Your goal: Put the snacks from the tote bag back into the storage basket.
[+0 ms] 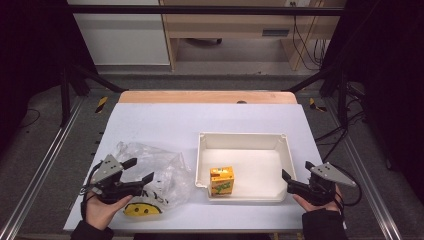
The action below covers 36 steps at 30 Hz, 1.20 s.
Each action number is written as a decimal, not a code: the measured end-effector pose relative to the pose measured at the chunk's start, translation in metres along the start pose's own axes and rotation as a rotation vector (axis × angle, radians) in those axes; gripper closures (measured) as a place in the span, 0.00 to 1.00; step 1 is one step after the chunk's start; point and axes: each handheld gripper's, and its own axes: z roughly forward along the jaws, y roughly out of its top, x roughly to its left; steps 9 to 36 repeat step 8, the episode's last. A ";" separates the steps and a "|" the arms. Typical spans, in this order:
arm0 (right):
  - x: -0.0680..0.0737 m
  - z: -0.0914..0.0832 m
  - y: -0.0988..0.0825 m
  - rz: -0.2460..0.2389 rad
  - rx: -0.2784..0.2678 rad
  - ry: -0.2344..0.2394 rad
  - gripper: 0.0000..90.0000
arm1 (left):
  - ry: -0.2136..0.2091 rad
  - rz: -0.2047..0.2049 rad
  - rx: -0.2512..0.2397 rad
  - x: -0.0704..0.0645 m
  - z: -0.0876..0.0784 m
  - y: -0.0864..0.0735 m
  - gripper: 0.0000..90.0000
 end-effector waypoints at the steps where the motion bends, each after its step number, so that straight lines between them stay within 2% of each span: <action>1: 0.000 0.000 0.000 0.000 0.001 0.000 0.16 | 0.013 -0.013 -0.006 0.004 -0.003 -0.004 0.24; 4: -0.001 -0.002 0.000 0.001 -0.010 -0.005 0.16 | 0.055 -0.044 -0.015 0.014 -0.010 -0.013 0.25; 6: -0.001 -0.003 0.000 0.005 -0.013 -0.008 0.16 | 0.060 -0.062 -0.014 0.021 -0.015 -0.016 0.24; 8: -0.002 -0.004 0.000 0.007 -0.016 -0.011 0.16 | 0.094 -0.049 -0.017 0.025 -0.021 -0.018 0.24; 36: -0.002 -0.004 0.000 0.007 -0.016 -0.011 0.16 | 0.094 -0.049 -0.017 0.025 -0.021 -0.018 0.24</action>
